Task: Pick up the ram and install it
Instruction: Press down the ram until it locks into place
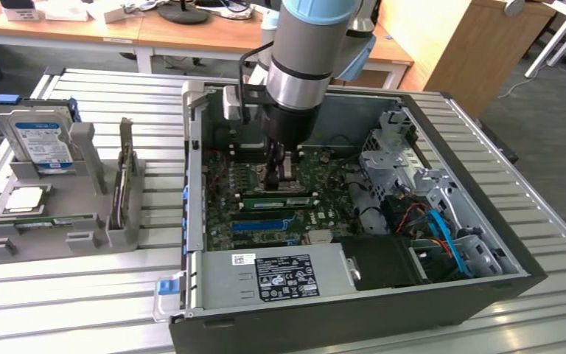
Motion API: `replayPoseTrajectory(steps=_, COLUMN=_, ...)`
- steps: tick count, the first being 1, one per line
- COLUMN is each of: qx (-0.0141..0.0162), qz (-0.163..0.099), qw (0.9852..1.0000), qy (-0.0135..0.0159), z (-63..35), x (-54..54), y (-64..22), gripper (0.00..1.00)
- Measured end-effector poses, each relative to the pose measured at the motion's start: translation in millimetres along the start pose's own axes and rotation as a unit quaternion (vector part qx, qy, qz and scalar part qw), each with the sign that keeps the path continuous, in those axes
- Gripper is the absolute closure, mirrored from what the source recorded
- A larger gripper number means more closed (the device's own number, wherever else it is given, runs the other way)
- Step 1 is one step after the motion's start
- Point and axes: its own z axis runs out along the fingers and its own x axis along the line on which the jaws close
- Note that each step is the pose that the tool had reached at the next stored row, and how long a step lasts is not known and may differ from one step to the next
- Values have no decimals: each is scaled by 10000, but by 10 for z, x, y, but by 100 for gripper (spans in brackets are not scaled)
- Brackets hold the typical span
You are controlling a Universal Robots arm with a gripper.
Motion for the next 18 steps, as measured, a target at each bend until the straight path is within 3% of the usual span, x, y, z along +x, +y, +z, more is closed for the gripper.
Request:
replayPoseTrajectory(steps=6, qx=0, qz=1, qw=10000, qy=1, z=-2, x=0, y=-55, gripper=89)
replayPoseTrajectory(steps=18, qx=0, qz=0, qw=10000, qy=1, z=-9, x=0, y=-325, gripper=89)
